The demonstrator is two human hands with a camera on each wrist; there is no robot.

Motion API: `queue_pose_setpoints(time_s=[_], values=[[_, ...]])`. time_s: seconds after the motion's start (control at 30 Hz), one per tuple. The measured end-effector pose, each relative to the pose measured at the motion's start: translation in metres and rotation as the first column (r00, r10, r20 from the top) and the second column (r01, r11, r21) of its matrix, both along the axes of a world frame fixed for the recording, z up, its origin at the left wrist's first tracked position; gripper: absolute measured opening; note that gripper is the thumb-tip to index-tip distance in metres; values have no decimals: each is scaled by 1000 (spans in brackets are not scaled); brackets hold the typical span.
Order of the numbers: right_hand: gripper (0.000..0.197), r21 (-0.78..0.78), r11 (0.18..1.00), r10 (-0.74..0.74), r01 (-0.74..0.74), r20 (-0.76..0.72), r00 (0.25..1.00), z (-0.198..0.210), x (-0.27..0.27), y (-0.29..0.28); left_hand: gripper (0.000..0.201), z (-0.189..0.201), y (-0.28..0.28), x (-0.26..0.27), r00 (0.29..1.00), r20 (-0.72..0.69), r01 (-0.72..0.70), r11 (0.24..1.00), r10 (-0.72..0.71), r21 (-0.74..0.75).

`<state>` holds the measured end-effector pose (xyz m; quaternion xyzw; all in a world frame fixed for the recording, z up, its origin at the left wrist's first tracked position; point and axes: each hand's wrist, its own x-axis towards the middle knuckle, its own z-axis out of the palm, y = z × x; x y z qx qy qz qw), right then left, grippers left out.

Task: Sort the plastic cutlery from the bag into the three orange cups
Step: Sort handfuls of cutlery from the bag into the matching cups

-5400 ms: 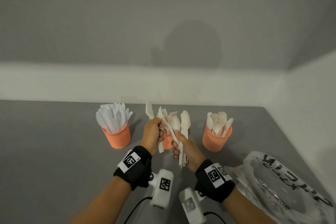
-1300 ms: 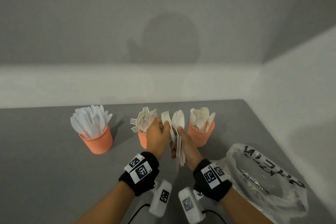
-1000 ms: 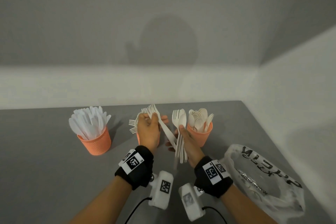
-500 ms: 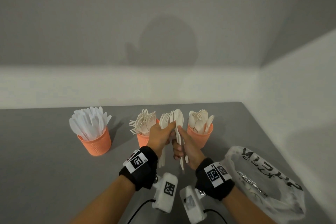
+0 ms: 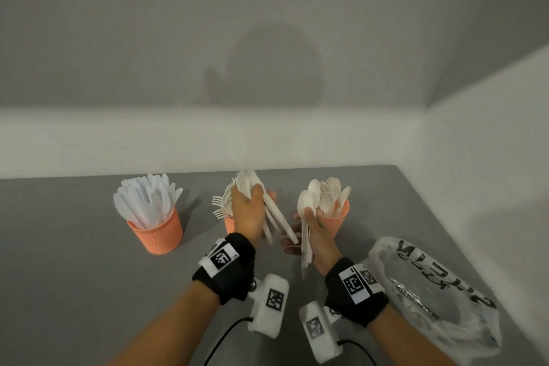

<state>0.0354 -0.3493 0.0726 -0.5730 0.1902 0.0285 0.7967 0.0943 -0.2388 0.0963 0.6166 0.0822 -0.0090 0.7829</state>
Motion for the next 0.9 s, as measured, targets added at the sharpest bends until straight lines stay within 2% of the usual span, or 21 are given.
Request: queue_pose_setpoints(time_s=[0.07,0.17,0.23,0.33,0.47,0.57,0.77,0.9], values=[[36,-23,999,-33,32,-22,999,0,0,-4,7,7,9,5,1000,-14,-4,996,2,-90],[38,-150,988,-46,40,-37,998,-1,2,-5,21,11,23,16,1000,19,26,993,-24,-115],[40,-205,978,-26,21,-25,999,-4,4,-5,18,14,31,24,998,63,-3,995,10,-97],[42,-185,983,-1,-3,-22,1000,-7,7,-3,4,19,39,35,974,214,-77,997,74,5],[44,-166,985,33,-37,-28,999,-7,9,-1,14,20,39,46,924,381,-112,979,39,172],[44,-155,986,53,-55,-19,998,-6,10,-1,6,12,34,51,915,402,-123,965,21,230],[43,-139,989,44,-40,22,999,-4,11,-8,15,-8,19,48,911,411,-143,954,24,263],[43,-137,990,26,-22,27,999,-4,10,-12,26,-23,14,47,909,417,-135,923,-29,359]])
